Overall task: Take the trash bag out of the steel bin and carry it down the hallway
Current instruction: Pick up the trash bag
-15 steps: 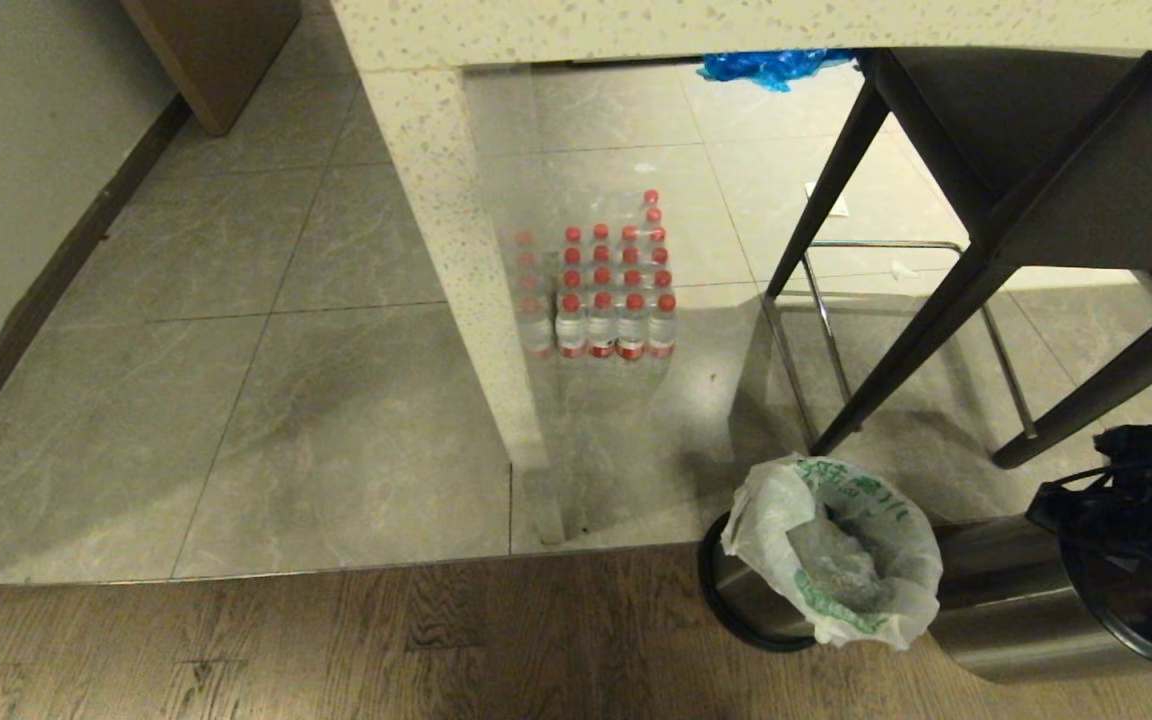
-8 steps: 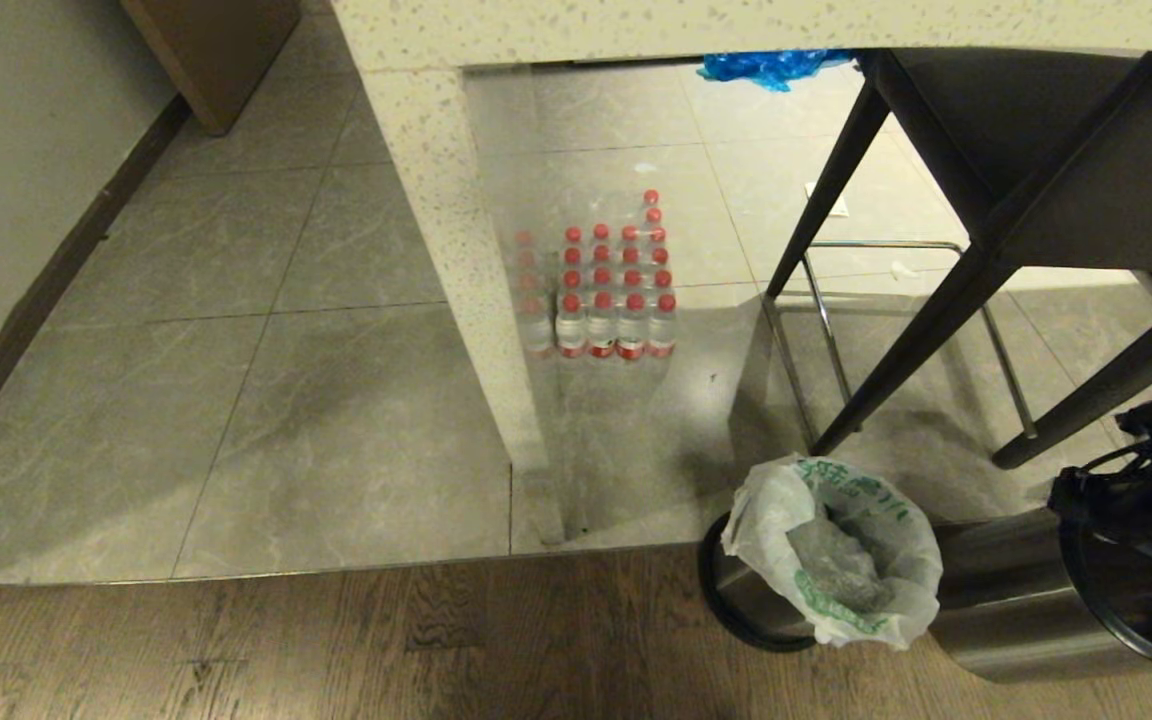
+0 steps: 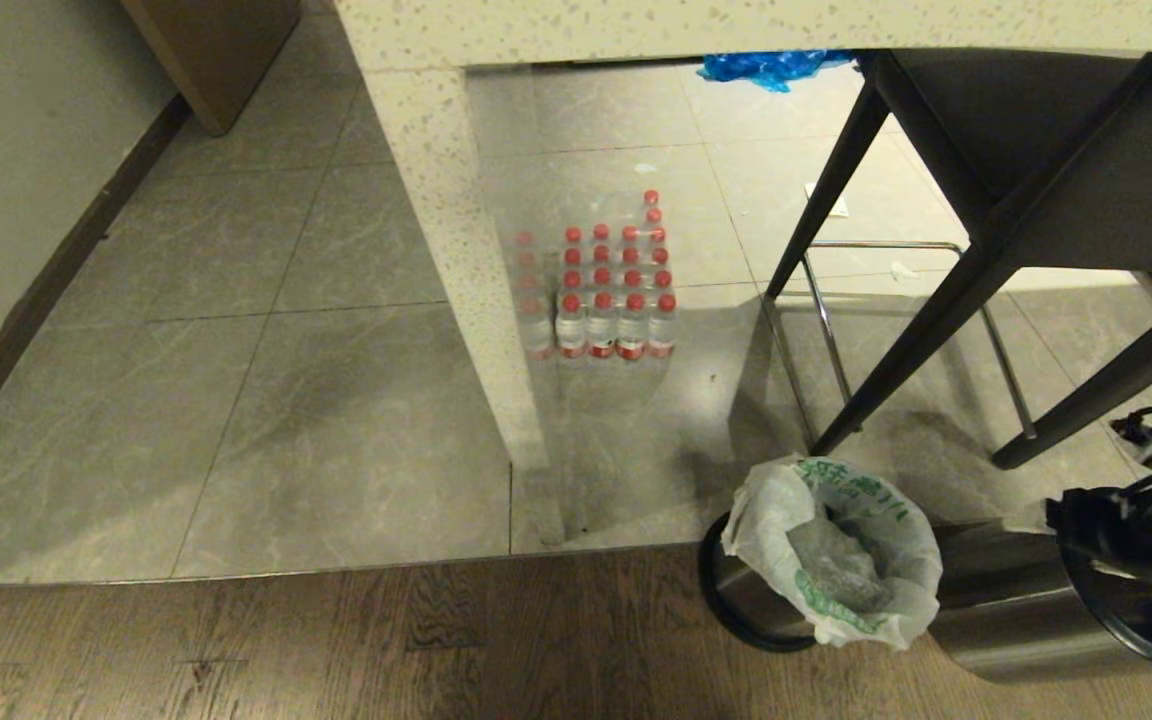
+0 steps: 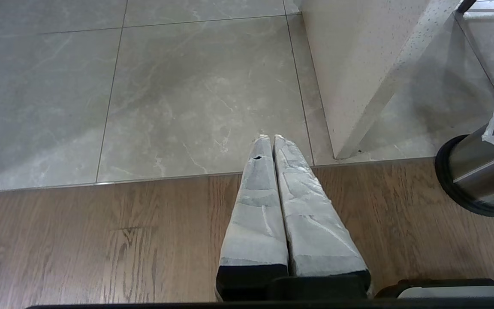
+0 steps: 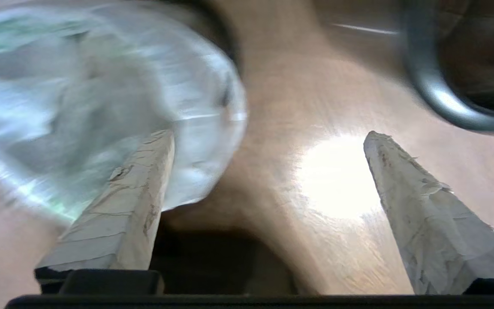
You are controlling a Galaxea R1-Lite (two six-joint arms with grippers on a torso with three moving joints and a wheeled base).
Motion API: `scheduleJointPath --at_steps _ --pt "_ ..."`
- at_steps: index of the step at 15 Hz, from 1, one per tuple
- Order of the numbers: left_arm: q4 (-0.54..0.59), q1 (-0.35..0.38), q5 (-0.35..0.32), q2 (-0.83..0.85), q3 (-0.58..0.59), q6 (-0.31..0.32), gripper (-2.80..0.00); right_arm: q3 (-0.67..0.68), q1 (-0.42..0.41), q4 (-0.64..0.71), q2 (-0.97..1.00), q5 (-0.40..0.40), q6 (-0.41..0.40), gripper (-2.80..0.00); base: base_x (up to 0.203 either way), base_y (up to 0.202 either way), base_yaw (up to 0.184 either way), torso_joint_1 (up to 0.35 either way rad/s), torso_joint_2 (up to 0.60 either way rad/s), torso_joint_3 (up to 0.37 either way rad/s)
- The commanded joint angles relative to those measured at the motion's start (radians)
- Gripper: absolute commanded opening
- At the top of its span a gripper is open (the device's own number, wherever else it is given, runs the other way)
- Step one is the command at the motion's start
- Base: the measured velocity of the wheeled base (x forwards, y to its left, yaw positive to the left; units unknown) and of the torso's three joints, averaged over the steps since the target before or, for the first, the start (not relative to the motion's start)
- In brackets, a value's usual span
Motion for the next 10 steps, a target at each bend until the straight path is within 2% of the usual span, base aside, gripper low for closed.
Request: scheduleJointPath --at_steps 1,4,10 --pt "0.000 0.000 0.000 0.002 0.002 -0.001 -2.80 -0.008 0.045 -0.002 0.000 0.045 0.003 0.00 0.000 0.000 0.000 0.000 0.00 0.000" --pt "0.000 0.000 0.000 0.001 0.002 -0.001 -2.80 -0.021 0.112 -0.028 0.076 0.060 0.008 0.00 0.000 0.000 0.000 0.000 0.00 0.000" --pt "0.000 0.000 0.000 0.001 0.000 -0.001 -2.80 -0.102 0.128 -0.182 0.305 0.059 -0.002 0.00 0.000 0.000 0.000 0.000 0.00 0.000"
